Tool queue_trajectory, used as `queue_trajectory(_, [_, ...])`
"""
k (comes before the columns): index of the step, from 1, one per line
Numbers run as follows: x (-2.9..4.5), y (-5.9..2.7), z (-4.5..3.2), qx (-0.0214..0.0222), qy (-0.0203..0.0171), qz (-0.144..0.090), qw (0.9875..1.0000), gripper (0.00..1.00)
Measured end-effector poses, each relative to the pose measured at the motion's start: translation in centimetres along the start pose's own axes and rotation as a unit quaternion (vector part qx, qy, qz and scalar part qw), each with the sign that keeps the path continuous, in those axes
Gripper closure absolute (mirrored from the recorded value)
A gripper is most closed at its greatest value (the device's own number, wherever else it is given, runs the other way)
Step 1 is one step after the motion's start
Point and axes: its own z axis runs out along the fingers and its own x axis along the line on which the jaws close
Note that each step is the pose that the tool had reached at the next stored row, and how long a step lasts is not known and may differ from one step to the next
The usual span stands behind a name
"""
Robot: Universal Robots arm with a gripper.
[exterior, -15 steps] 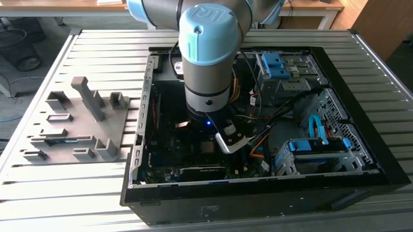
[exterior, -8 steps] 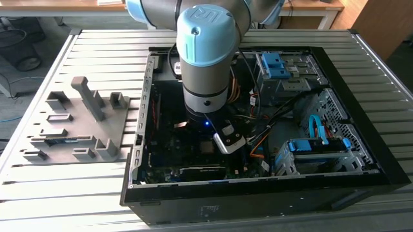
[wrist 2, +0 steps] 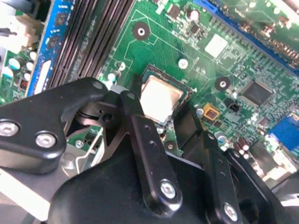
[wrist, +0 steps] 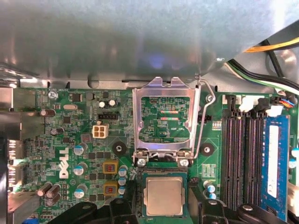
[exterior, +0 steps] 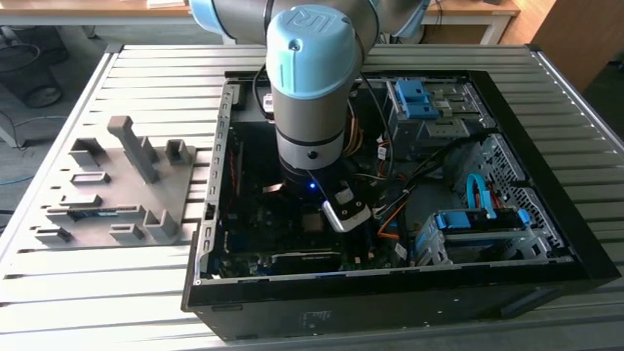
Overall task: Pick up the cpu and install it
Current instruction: 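Place the cpu into insertion slot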
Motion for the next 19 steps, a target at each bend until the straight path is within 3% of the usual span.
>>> queue_trajectory(3, [0.0,-0.01,-0.39,0.0004,0.0,0.0,1.0,0.47])
queue_trajectory(19, [-0.53,-0.03,-0.34,0.0018,0.0033,-0.008,1.0,0.47])
